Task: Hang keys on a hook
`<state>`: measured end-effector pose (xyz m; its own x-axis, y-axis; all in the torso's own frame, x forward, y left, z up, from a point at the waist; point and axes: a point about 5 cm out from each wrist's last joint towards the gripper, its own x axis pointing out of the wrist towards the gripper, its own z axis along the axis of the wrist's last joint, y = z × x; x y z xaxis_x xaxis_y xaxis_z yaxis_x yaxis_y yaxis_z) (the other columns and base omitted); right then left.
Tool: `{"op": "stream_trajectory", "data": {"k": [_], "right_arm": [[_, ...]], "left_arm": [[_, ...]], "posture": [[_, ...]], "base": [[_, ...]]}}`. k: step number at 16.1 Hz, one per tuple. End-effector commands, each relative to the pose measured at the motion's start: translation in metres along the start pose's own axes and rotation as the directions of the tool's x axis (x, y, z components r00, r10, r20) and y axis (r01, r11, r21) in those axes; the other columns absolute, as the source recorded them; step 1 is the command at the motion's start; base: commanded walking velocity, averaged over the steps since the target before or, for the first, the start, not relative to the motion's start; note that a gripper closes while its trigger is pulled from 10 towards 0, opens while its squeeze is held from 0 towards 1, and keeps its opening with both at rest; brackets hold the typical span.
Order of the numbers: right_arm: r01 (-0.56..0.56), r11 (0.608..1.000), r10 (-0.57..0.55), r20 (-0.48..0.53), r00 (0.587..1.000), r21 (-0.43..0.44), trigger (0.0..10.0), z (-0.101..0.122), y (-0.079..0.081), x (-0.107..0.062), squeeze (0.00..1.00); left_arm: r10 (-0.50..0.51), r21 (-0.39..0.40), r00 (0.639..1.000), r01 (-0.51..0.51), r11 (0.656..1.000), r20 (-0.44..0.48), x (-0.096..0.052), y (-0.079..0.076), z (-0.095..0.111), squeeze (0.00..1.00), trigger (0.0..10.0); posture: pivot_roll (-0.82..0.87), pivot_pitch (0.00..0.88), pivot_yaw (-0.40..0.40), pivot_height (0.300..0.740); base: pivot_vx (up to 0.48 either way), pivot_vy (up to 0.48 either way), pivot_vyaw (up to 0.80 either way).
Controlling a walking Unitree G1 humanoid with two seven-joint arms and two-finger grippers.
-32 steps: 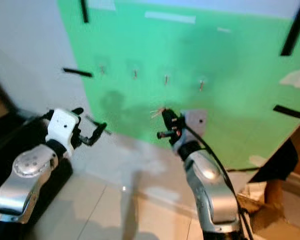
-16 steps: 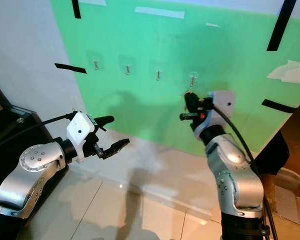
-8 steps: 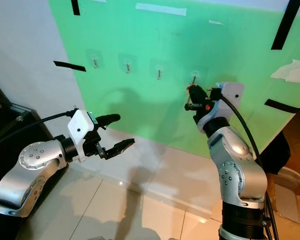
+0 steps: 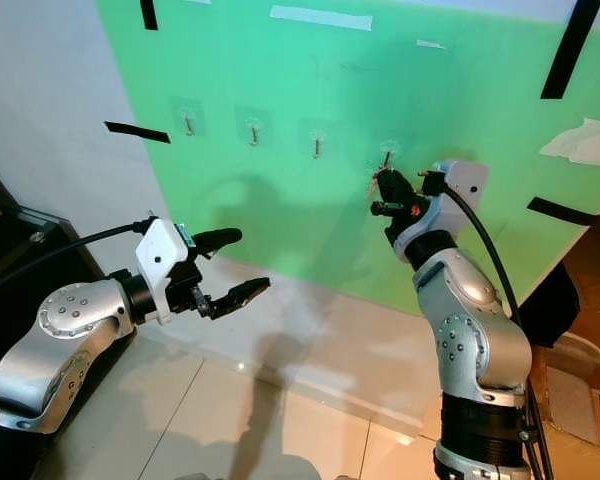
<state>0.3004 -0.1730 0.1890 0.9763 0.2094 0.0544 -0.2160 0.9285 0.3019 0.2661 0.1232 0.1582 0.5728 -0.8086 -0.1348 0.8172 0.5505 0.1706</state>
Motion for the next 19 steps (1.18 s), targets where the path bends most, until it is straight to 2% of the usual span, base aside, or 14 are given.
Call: {"op": "stream_trajectory", "data": {"k": [1, 10, 13, 17, 19], "right_arm": [[-0.014, 1.000, 0.014, 0.008, 1.000, 0.020, 10.0, 0.003, 0.004, 0.005, 0.00], [0.040, 0.991, -0.044, 0.026, 0.999, 0.127, 10.0, 0.006, -0.003, 0.014, 0.00], [0.105, 0.976, -0.095, -0.057, 0.994, 0.191, 10.0, -0.007, -0.013, 0.013, 0.00], [0.141, 0.973, -0.117, -0.133, 0.984, 0.183, 10.0, -0.022, -0.016, 0.008, 0.00], [0.146, 0.971, -0.121, -0.139, 0.983, 0.187, 10.0, -0.024, -0.016, 0.006, 0.00]], "left_arm": [[-0.006, 0.019, 1.000, 0.006, 1.000, 0.001, 0.000, 0.002, 0.005, 0.00, 10.0], [-0.009, 0.027, 1.000, 0.009, 1.000, -0.001, 0.001, 0.004, 0.007, 0.00, 10.0], [-0.011, 0.029, 1.000, 0.011, 1.000, -0.002, 0.001, 0.004, 0.007, 0.00, 10.0], [-0.017, 0.030, 1.000, 0.017, 0.999, -0.006, 0.002, 0.004, 0.007, 0.00, 10.0], [-0.019, 0.031, 1.000, 0.019, 0.999, -0.005, 0.002, 0.004, 0.008, 0.00, 10.0]], "posture": [[-0.05, 0.000, 0.004, 0.740], [-0.05, 0.000, 0.012, 0.740], [-0.05, 0.000, 0.012, 0.740], [-0.05, 0.000, 0.016, 0.740], [-0.05, 0.000, 0.018, 0.740]], "base": [[0.000, 0.000, 0.00], [0.000, 0.000, 0.00], [0.000, 0.000, 0.00], [0.000, 0.000, 0.00], [0.000, 0.000, 0.00]]}}
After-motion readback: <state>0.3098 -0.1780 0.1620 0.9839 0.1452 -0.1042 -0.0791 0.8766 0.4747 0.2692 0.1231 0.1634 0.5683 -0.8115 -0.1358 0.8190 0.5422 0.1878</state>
